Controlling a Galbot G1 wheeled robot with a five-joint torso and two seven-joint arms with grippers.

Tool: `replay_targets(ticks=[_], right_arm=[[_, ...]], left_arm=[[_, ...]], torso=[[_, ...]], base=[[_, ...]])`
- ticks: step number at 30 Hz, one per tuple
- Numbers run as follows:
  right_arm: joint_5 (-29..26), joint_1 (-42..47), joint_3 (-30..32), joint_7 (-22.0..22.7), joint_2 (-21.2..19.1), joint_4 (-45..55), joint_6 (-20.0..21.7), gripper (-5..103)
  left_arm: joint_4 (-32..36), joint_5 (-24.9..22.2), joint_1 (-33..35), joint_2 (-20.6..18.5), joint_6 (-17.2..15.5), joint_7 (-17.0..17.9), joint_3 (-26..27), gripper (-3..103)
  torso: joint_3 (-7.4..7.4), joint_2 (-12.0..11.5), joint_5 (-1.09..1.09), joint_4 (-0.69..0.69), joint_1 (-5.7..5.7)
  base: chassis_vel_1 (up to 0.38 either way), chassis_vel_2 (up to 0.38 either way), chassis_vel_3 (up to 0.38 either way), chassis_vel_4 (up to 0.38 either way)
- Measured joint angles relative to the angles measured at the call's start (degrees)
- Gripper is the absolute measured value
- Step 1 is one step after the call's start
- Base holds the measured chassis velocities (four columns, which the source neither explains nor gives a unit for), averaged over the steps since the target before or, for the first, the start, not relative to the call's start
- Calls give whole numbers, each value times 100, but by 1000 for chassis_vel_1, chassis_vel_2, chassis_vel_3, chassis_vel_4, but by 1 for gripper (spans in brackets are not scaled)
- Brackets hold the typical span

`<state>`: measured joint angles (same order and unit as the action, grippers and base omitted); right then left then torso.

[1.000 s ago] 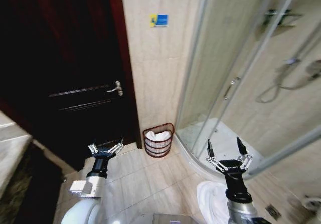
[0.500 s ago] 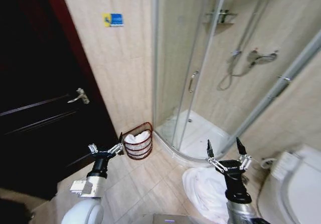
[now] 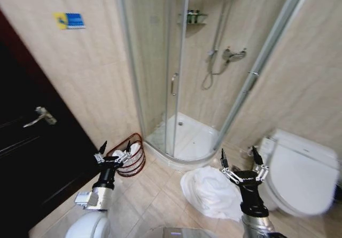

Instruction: Discard the used towel into the hamper.

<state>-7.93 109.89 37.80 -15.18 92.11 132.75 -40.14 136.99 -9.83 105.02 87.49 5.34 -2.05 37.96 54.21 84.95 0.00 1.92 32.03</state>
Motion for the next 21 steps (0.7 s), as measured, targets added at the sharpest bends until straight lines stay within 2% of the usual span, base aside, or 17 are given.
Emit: replay_targets(ticks=[4, 7, 8, 10, 21], right_arm=[[30, 10, 6, 63, 1, 11, 15, 100], [212, 45, 4, 453, 2, 53, 159, 100], [212, 45, 4, 453, 2, 53, 159, 100], [259, 78, -3, 847, -4, 137, 398, 100], [291, 78, 178, 989, -27, 99, 564, 100]], left_arm=[[0, 0, 0, 0, 0, 0, 0, 100], [0, 0, 0, 0, 0, 0, 0, 100], [0, 0, 0, 0, 0, 0, 0, 100], [0, 0, 0, 0, 0, 0, 0, 100], [0, 0, 0, 0, 0, 0, 0, 100]], torso=[[0, 0, 0, 1, -1], [0, 0, 1, 1, -1], [0, 0, 1, 1, -1], [0, 0, 0, -1, 0], [0, 0, 0, 1, -1]], base=[[-106, -122, -127, -125], [-114, -121, -124, -120], [-121, -117, -113, -126], [-129, -125, -115, -133], [-113, -122, -125, -119]])
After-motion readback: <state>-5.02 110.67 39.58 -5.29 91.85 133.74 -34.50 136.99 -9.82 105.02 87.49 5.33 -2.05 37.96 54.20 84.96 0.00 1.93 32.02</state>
